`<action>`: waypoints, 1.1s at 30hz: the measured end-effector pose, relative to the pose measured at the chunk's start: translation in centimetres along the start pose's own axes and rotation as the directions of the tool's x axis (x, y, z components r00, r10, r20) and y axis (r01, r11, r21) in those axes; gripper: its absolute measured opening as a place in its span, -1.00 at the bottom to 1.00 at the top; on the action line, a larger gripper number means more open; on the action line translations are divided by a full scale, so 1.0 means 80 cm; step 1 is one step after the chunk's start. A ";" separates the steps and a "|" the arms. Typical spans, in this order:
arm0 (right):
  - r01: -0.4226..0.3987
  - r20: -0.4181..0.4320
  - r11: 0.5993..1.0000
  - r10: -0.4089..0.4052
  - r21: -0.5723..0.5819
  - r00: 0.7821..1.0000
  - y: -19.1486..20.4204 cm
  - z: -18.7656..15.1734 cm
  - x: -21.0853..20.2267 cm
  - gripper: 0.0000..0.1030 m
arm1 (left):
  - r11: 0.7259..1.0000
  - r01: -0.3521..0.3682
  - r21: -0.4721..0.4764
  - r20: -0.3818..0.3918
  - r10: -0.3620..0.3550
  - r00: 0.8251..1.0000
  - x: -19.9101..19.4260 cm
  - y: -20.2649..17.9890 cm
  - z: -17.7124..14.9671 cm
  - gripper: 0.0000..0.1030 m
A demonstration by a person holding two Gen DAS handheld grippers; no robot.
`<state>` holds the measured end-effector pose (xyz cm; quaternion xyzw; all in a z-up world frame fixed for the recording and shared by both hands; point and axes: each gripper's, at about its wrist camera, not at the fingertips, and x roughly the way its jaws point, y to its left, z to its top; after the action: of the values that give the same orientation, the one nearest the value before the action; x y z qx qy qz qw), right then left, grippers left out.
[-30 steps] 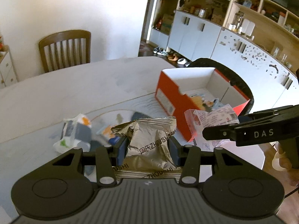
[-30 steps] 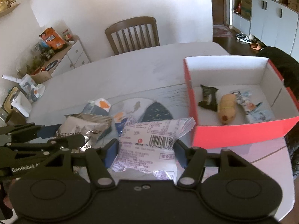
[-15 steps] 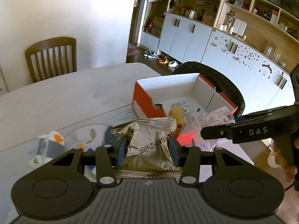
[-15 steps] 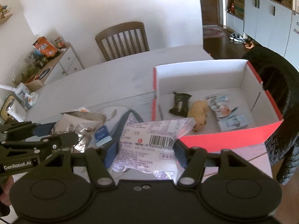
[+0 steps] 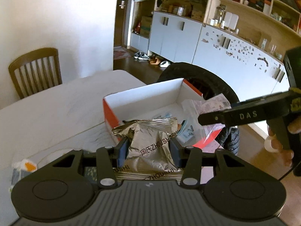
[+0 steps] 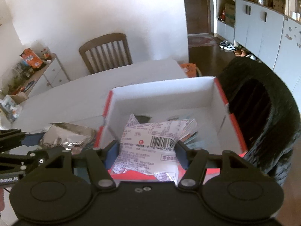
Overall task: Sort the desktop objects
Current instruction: 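Carry the foil packet and clear bag over the red box with both grippers, then lower both items into the box and open both grippers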
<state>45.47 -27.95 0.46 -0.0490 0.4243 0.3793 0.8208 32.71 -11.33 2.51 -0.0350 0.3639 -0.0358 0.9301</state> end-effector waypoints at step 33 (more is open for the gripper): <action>-0.022 -0.151 0.990 0.001 -0.139 0.989 -0.073 0.033 0.143 0.23 | 0.981 -0.122 0.151 -0.098 0.137 0.986 0.195 -0.021 0.064 -0.10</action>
<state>55.13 -24.35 -7.67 -0.1327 0.4576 0.4081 0.7787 47.52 -14.28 -4.13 0.0581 0.4118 -0.0031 0.9094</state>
